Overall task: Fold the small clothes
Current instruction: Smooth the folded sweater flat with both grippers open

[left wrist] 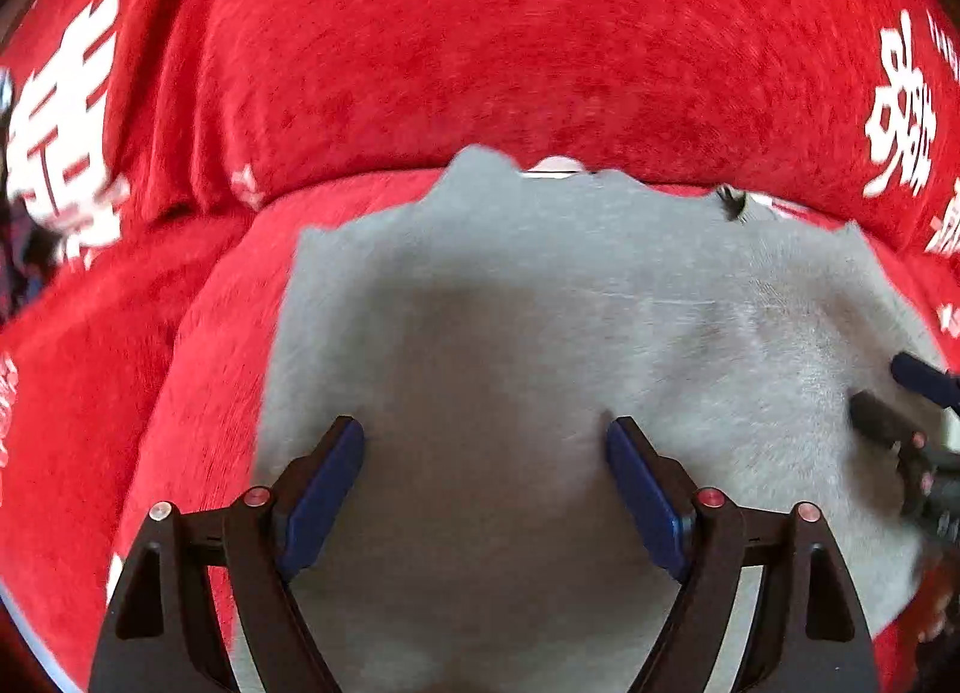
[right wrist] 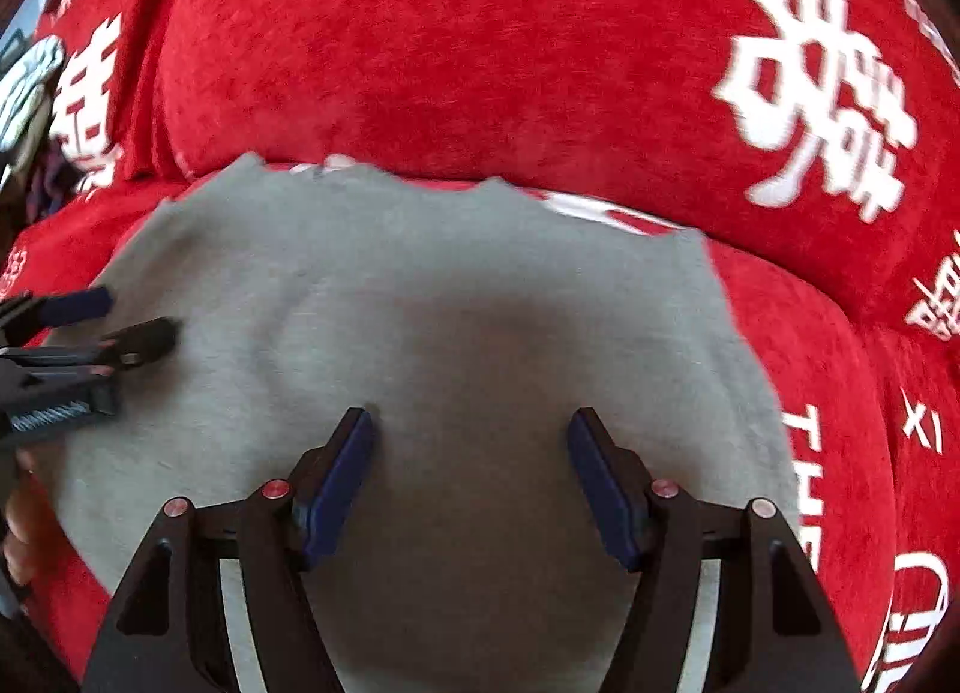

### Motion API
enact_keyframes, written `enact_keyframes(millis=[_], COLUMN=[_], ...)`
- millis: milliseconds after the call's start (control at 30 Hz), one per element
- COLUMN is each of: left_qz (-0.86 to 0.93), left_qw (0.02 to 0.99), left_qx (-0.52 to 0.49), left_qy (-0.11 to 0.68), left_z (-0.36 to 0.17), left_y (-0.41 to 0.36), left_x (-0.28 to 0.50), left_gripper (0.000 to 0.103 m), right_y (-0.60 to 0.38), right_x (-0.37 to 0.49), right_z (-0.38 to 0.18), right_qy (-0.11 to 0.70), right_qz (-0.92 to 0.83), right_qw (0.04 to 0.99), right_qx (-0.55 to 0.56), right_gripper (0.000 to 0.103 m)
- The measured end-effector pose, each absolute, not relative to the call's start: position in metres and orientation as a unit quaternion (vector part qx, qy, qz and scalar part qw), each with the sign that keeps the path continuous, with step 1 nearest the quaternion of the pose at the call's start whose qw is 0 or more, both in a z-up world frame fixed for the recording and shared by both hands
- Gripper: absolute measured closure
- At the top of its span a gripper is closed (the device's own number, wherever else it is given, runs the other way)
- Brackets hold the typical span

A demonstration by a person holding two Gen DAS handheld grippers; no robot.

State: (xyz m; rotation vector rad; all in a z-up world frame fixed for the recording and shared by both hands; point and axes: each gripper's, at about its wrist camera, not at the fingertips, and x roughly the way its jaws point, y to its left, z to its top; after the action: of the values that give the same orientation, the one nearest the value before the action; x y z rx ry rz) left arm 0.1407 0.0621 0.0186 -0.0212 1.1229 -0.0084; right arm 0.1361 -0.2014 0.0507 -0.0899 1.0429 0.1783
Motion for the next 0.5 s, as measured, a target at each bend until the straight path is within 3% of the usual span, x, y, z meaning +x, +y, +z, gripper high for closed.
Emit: enact_keyframes(millis=[267, 500], left_qz=[-0.016, -0.003], left_qw=[0.853, 0.864], left_qx=[-0.036, 0.019], left_qy=[0.521, 0.503], left_z=[0.048, 0.044], left_y=[0.055, 0.021], left_x=[0.101, 0.054], left_gripper=[0.018, 0.018], right_y=[-0.234, -0.185], right_x=[0.094, 0.036], right_z=[0.086, 0.075], right_qy=[0.481, 0.467], right_qz=[0.059, 0.079], right_qw=[0.874, 0.879], right_qx=[0.036, -0.057], right_gripper=[0.03, 0.031])
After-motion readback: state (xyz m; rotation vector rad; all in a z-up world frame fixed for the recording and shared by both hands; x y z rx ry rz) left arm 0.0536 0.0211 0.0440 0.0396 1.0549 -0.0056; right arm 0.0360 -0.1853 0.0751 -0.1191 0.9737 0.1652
